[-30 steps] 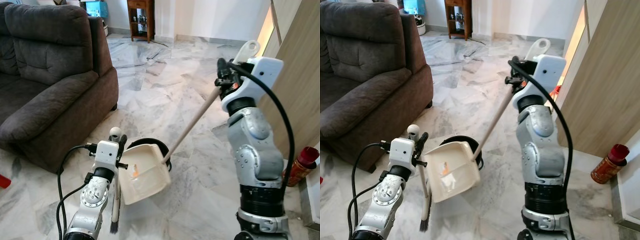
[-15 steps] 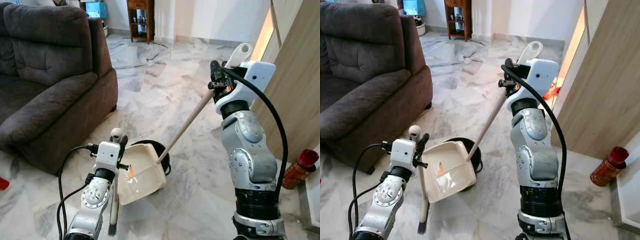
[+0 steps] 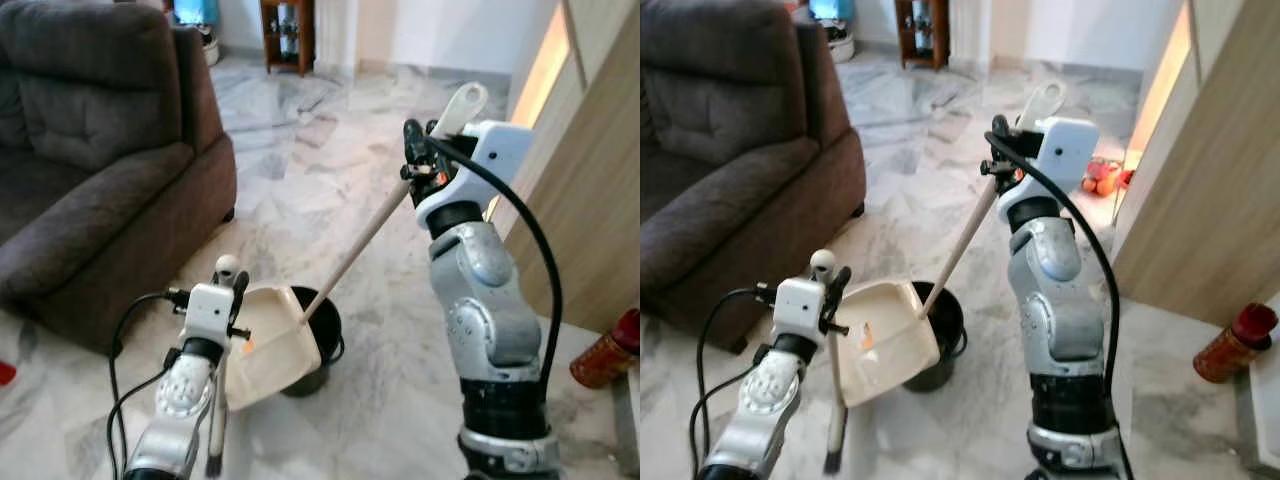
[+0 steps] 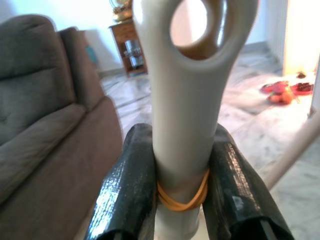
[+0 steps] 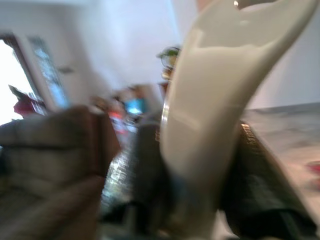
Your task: Sweep floor
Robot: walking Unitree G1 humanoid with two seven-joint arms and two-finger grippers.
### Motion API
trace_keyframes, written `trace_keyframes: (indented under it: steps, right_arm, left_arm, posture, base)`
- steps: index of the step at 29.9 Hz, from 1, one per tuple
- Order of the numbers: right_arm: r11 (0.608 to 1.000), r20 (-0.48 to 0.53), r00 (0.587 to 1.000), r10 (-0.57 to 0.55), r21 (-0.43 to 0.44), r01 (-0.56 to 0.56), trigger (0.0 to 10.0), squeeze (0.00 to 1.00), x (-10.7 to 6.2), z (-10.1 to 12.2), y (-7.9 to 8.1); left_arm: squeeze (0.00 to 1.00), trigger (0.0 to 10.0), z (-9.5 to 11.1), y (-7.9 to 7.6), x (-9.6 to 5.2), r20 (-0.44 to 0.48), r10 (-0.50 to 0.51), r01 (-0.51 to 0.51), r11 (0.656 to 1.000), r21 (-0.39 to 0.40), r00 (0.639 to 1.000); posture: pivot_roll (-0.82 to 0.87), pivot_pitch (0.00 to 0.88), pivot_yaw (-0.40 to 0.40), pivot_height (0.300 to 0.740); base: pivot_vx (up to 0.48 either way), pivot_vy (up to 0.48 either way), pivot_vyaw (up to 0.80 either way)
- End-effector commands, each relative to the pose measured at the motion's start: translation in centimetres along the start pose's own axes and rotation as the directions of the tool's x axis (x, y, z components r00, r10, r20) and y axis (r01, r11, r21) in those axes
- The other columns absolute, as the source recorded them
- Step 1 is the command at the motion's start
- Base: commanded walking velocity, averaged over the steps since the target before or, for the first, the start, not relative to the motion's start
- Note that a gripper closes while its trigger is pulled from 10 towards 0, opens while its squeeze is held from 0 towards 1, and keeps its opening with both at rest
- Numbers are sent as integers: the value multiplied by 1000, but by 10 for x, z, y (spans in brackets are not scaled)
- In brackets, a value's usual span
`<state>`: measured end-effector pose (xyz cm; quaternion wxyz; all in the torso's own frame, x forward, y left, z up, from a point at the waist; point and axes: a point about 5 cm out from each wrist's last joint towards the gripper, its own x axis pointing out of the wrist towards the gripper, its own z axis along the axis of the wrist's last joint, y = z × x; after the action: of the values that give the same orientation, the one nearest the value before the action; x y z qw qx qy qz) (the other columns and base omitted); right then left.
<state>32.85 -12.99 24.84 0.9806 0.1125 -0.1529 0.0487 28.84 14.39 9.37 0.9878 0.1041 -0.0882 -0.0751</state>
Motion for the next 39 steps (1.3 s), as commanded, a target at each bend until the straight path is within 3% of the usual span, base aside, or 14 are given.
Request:
trace_keyframes:
  steps: [1,39]
  right_arm:
    - [998,80,995,54,17,-56,10000,0,3,15,16]
    - [996,75,994,77,33,-80,10000,0,2,12,22]
  left_arm:
    - [0,10000,11,11,3,58,24,-26,999,25,998]
    - [0,10000,13,7,2,71,11,-12,1000,13,997]
  posture:
    - [102,0,41,740]
    - [107,0,44,740]
  base:
    - [285,0,0]
    - [271,0,0]
